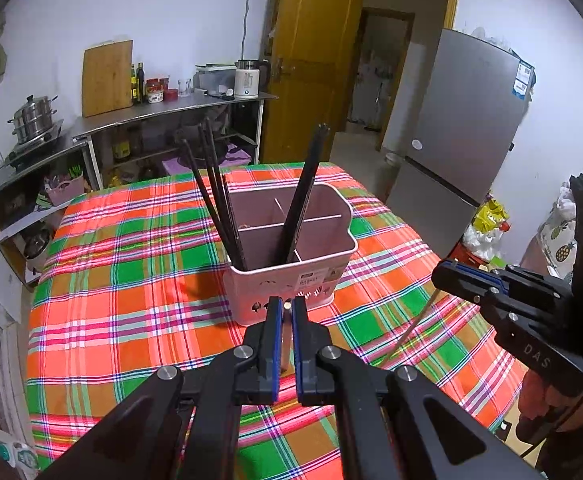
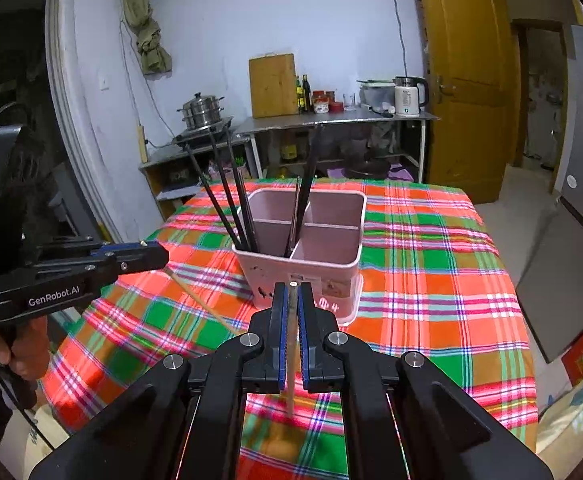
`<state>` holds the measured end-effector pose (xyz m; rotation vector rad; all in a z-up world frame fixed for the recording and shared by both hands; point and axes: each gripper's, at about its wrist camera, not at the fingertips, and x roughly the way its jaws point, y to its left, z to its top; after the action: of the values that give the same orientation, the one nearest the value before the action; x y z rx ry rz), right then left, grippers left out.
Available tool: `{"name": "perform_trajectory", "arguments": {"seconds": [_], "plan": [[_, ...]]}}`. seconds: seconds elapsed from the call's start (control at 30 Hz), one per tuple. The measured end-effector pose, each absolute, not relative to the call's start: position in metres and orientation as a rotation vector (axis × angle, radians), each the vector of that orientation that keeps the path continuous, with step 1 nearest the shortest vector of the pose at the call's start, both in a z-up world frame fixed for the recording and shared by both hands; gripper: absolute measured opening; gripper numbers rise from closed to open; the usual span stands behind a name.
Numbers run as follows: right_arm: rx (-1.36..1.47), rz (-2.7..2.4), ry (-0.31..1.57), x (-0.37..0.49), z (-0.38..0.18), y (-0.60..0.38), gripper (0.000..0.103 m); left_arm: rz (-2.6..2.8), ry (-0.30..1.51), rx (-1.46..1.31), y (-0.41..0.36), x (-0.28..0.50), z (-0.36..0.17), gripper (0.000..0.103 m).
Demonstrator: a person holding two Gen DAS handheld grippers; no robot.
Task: Organize utensils
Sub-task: 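Lower the wooden chopsticks into the pink basket with both tools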
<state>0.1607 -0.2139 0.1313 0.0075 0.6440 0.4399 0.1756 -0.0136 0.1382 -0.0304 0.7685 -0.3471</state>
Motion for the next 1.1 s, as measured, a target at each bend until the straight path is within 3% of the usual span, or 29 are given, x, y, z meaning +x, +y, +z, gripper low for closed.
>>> {"name": "perform_trajectory", "arguments": {"seconds": [0.8, 1.1], "plan": [[0.107, 0.42, 0.428, 0.197, 0.207, -0.206, 0.005, -0.347, 0.616, -0.163, 0.018, 0.216, 0.242, 0.004], [0.128, 0.411, 0.393, 0.221, 0.214, -0.2, 0.005, -0.334, 0.619, -0.165, 0.017, 0.245, 0.24, 0.004]]}}
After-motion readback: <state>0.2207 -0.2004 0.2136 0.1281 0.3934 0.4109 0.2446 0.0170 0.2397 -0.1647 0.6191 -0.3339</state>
